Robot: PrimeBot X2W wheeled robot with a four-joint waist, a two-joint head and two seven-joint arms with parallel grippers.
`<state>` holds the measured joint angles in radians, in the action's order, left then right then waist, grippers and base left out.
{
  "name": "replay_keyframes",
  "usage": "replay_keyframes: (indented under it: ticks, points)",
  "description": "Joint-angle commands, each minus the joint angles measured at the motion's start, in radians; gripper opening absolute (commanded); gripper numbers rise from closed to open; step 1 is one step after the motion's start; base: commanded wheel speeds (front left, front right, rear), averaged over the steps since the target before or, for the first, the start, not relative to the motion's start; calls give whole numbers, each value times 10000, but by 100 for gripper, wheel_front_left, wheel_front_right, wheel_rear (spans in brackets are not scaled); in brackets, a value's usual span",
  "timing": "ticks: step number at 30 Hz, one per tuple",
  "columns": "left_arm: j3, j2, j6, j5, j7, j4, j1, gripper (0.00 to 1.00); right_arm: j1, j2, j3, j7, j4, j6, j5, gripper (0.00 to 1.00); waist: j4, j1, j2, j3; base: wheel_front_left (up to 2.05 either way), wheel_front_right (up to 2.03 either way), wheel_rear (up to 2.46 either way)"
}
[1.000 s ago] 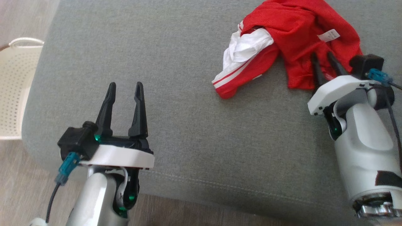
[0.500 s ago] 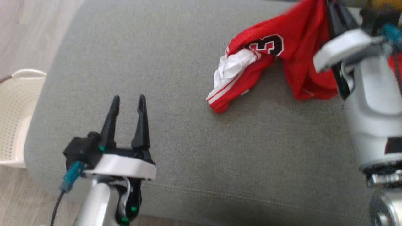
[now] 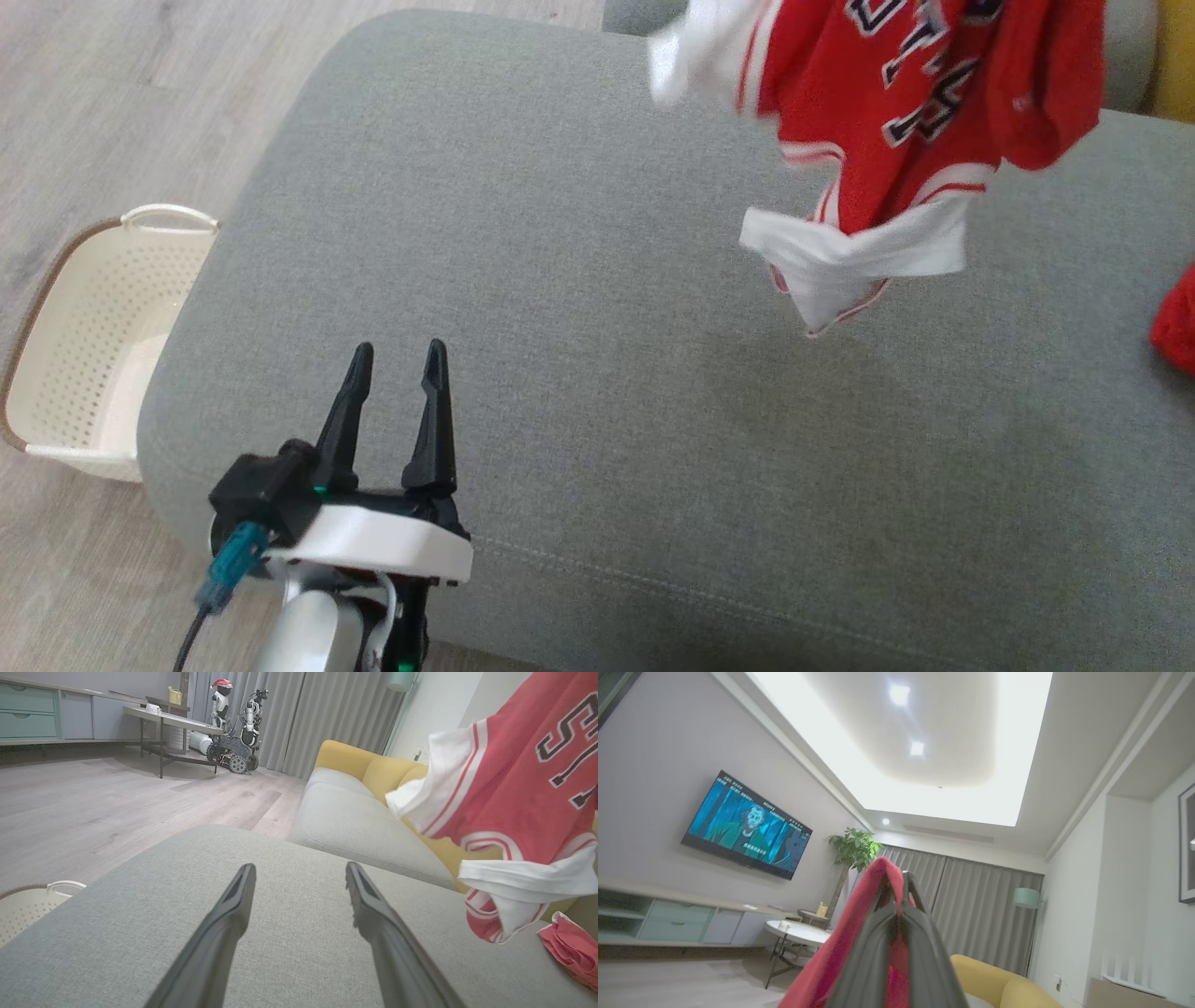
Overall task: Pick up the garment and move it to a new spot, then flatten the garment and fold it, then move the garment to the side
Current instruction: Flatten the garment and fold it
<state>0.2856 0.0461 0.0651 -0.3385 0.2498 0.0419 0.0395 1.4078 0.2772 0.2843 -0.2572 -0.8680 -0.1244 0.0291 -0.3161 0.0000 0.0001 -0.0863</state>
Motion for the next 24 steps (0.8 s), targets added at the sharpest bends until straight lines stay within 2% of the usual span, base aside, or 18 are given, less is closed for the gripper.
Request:
replay_keyframes:
  ticks: [1,6,9,15,19,24]
  points:
    - [-265,41,48,-68,120,-348,219,100,-267,-87,-366,-34,355,-63,74,0,-53,0,-1,15,0,0,0]
    - [-350,41,128,-93,120,-429,221,100,-1902,57,-762,-42,340,-63,61,0,50,0,-1,-57,0,0,0]
    - [-430,41,182,-113,120,-480,255,100,-3244,101,-358,-22,-74,-63,-310,0,241,0,-1,-109,0,0,0]
    - [-541,41,198,-103,120,-490,338,100,-5521,296,203,765,-408,-63,-1481,0,1002,0,-1,-277,0,0,0]
    - [-402,41,90,-56,120,-424,557,100,-5939,552,374,1043,-391,-63,-1775,0,1402,0,-1,-452,0,0,0]
    - [-300,41,103,-75,120,-448,868,100,-5423,525,139,942,-218,-63,-1915,0,1618,0,-1,-658,0,0,0]
